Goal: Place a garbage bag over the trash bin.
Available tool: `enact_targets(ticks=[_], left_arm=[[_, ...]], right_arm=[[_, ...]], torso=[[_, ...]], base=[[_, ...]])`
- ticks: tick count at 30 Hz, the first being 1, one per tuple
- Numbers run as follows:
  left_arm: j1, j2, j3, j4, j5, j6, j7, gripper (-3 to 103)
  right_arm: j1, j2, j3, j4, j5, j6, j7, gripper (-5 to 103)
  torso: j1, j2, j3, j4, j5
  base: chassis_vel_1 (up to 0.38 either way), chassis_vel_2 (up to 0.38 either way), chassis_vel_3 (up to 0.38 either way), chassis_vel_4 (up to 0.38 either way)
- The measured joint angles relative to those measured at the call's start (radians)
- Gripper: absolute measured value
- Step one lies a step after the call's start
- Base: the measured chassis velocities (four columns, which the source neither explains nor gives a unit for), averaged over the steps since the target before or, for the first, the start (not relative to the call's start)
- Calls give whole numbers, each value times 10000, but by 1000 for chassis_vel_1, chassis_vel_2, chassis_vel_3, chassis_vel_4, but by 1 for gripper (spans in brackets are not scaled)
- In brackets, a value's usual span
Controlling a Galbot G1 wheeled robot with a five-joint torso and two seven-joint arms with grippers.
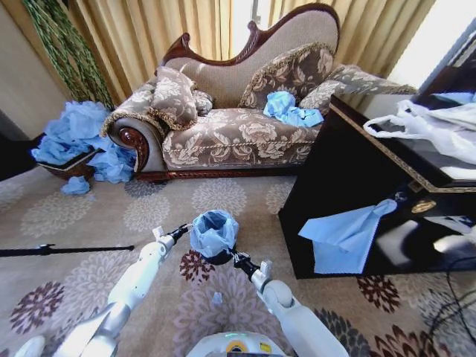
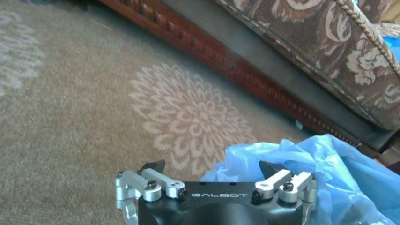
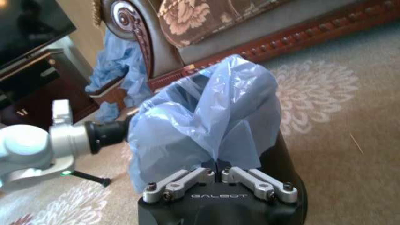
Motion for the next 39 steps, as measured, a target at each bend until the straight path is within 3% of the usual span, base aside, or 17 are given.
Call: enact_targets(ticks=[21, 24, 27, 32, 35, 36, 38, 39], left_arm=[[1151, 106, -992, -1851, -121, 484, -571, 100], [1514, 221, -1272, -2509, -207, 601, -711, 100], [1813, 354, -1432, -3023, -269, 646, -770, 100], [2589, 664, -1843, -4337, -302, 730, -1038, 100], [3306, 1151, -2021, -5865, 15, 973, -1681, 100], [3306, 1151, -2021, -5865, 15, 973, -1681, 100], [3624, 1539, -2030, -7174, 676, 2080, -3155, 100], [3624, 1539, -2030, -7174, 676, 2080, -3155, 100]], right_arm=[[-33, 651, 90, -1397, -174, -26, 361, 0], [-329, 317, -45, -561, -148, -89, 955, 0], [-584, 46, -92, -9, -153, -208, 1099, -3], [-1202, -445, -144, 957, -338, -228, 1168, 2], [-1615, -642, -95, 1493, -607, -94, 1241, 11], [-1615, -642, -95, 1493, -607, -94, 1241, 11], [-1826, -670, 38, 1891, -761, 4, 1277, 20], [-1826, -670, 38, 1891, -761, 4, 1277, 20]], torso=[[-1, 3, -1, 2, 0], [-1, 4, -1, 2, -1], [-2, 3, -1, 1, 1], [-2, 4, -2, 0, 0], [-2, 4, -2, 2, -1], [-2, 4, -2, 2, -1], [-2, 4, -2, 4, 3], [-2, 4, -2, 4, 3]], base=[[0, 0, 0, 0], [0, 0, 0, 0], [0, 0, 0, 0], [0, 0, 0, 0], [0, 0, 0, 0], [0, 0, 0, 0], [0, 0, 0, 0], [0, 0, 0, 0]])
